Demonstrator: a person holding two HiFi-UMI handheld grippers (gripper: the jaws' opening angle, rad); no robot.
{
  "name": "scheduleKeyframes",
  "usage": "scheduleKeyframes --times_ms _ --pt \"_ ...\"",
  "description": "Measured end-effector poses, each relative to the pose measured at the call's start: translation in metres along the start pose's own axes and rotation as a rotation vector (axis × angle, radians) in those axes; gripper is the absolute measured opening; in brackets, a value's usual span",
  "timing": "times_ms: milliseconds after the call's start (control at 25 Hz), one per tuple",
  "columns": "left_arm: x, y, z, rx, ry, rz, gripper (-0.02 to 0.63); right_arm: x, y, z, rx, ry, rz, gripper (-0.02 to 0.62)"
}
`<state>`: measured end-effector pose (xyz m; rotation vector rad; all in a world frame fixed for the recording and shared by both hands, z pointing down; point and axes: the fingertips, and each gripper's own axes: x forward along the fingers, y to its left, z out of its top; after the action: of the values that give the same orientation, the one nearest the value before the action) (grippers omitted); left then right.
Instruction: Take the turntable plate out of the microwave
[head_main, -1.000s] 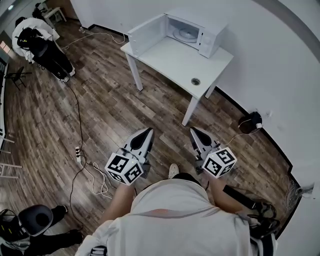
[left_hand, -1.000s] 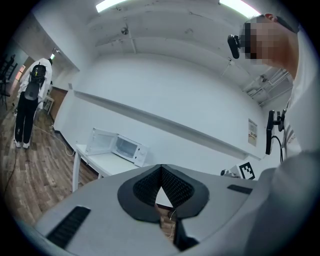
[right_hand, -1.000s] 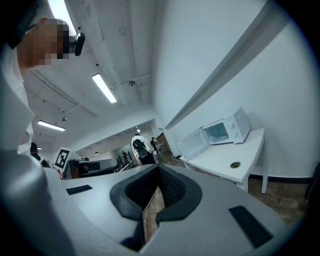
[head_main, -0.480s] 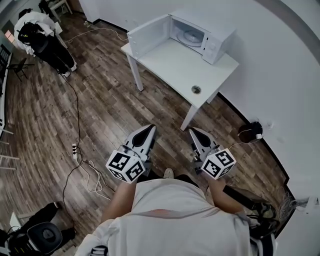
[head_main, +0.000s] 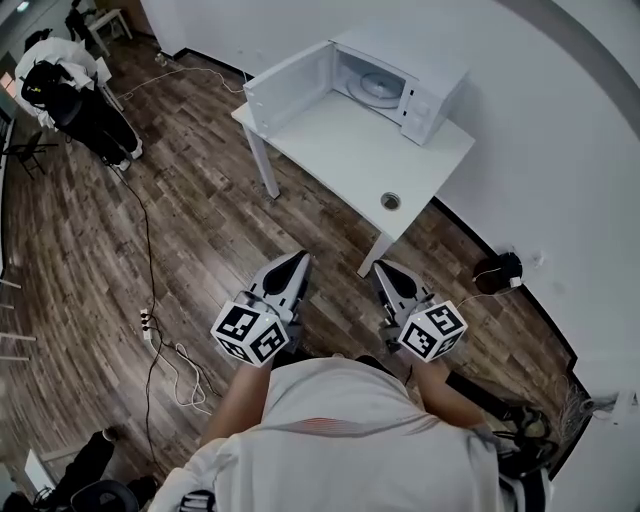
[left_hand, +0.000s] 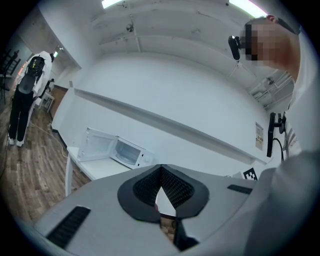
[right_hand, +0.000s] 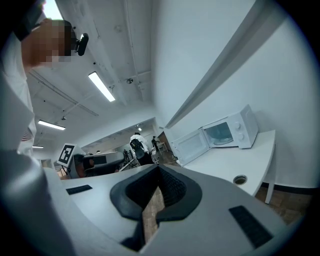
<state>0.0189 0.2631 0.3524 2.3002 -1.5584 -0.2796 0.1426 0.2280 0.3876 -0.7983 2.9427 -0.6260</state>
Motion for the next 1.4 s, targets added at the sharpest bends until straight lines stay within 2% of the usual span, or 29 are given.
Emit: scheduleKeyframes --times_ms 360,760,1040,1200,1400 --pt "0.046 0.076 0.034 -0.016 0.023 -0.055 0.011 0.083 -0.024 0.023 -0.011 -0.013 -0.060 0.003" --pt "0.101 0.180 0.077 -0.039 0.080 -0.143 0.011 0.185 -0.055 0.042 0.017 -0.021 -0.181 0.003" --pt "0.129 0.256 0.099 0.003 0.122 -0.182 0.011 0.245 -0.074 0.043 0.032 -0.040 -0.265 0.003" --pt "0.141 0.278 0.103 -0.011 0.139 -0.206 0.011 0.262 -0.078 0.039 0.049 -0.036 -0.301 0.003" --pt "0.160 0.282 0.098 -0.029 0.166 -0.254 0.011 0.276 -0.086 0.044 0.048 -0.036 -0.320 0.003"
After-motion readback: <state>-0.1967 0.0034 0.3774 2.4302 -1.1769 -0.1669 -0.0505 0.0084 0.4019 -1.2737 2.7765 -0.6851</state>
